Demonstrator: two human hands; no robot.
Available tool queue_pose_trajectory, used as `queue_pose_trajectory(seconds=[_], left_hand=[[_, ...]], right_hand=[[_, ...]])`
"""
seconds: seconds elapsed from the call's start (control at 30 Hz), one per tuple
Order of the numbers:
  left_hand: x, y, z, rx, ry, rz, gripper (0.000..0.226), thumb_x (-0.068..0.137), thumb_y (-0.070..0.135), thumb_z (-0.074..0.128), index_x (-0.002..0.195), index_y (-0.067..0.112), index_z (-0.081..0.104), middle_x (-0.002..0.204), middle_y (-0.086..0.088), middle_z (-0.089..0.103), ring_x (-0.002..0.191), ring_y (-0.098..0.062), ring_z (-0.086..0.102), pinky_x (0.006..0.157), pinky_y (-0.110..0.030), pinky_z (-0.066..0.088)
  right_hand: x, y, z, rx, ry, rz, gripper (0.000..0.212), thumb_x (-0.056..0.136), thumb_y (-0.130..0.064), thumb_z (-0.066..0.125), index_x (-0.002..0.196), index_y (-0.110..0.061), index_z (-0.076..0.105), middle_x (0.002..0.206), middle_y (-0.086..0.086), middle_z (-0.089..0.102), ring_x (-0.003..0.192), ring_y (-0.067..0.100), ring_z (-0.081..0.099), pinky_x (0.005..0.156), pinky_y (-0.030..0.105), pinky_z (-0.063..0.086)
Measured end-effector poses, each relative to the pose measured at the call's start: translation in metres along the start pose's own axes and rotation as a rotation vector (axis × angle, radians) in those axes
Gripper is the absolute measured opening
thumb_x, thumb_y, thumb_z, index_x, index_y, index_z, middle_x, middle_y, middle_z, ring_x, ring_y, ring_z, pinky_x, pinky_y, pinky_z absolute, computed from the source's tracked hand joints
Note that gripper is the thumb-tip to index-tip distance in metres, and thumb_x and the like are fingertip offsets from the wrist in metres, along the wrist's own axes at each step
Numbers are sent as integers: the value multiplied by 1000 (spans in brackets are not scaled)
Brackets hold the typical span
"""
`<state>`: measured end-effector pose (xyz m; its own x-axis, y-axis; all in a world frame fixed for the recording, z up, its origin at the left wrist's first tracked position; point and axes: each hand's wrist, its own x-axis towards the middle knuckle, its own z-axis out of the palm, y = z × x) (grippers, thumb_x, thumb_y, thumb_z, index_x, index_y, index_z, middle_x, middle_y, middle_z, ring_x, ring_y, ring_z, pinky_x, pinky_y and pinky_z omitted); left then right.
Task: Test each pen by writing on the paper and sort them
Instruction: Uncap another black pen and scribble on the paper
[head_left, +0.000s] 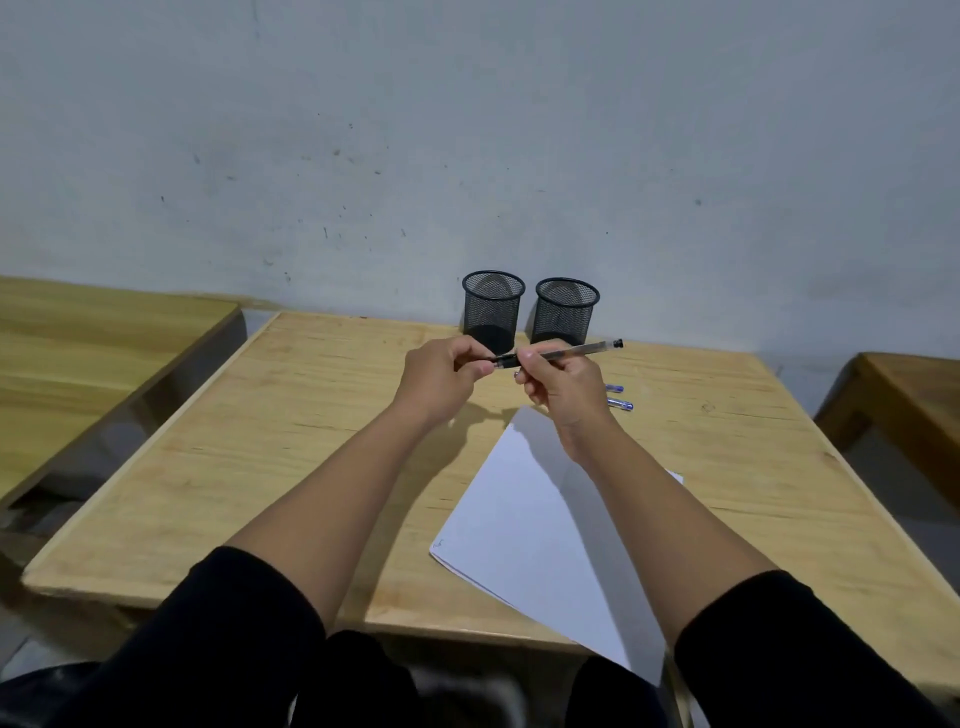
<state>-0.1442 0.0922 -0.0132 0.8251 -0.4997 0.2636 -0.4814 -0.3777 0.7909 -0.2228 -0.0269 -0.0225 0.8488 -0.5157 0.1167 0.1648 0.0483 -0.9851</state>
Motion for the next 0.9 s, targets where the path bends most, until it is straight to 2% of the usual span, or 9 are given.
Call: queue_pose_trajectory(seconds=[0.07,0.17,0.23,0.33,0.4,0.5,0.7,0.83,0.9], left_hand=[[-1,4,2,24,-8,-10,12,85,14,62,93,14,70,80,1,64,64,-3,50,57,-2,34],[-1,-17,-16,113,88,-139,13,86,12,61,95,10,70,92,-6,68,85,-17,57,58,-16,29],[-2,-34,-26,167,75,-213,11,86,11,61,92,10,69,93,-8,68,86,-16,55,60,-10,26],[-10,-35,-6,211,-74,-167,8,83,11,64,89,11,69,87,-5,67,83,-15,54,68,-11,31],[-17,-35,13,244,-126,-140,6,82,14,65,86,15,69,87,-5,70,87,-19,59,84,-25,42],[-27,-45,25,332,-143,-140,10,85,17,63,91,18,70,93,-5,70,87,-20,60,80,-33,49],[-43,-45,22,300,-116,-61,28,88,15,59,115,19,63,116,-4,67,107,-17,59,87,-19,38],[-72,-36,6,233,-136,49,22,87,16,60,106,19,69,113,-1,68,107,-16,57,92,-22,39],[-90,-38,-4,203,-182,86,20,84,15,64,102,20,71,110,2,69,104,-11,58,91,-14,37]], right_hand=[[-2,-2,-8,12,45,-11,17,90,-4,56,75,-13,58,58,6,53,42,3,45,43,13,34],[-1,-10,-46,67,218,-28,17,90,-7,57,75,-15,57,54,0,55,43,3,44,41,12,34],[0,-17,-70,91,274,-23,18,91,-8,56,74,-14,58,48,-5,55,42,4,44,40,13,34],[-6,-13,-65,60,174,40,16,91,-13,56,76,-12,60,56,1,55,42,6,45,40,14,35],[-12,-4,-50,67,101,85,15,92,-14,56,77,-12,60,59,3,58,44,6,48,41,14,37],[-22,10,-45,70,59,119,14,93,-13,54,83,-11,63,66,6,63,49,7,54,43,15,40],[-37,20,-40,-49,35,160,4,88,-9,62,89,-9,66,70,7,62,59,14,54,47,19,41],[-57,15,-26,-83,-14,182,10,85,-5,62,80,-13,62,57,2,51,50,12,42,46,18,35],[-71,14,-19,-63,-64,211,12,87,-8,60,78,-14,63,56,0,49,47,10,41,46,17,33]])
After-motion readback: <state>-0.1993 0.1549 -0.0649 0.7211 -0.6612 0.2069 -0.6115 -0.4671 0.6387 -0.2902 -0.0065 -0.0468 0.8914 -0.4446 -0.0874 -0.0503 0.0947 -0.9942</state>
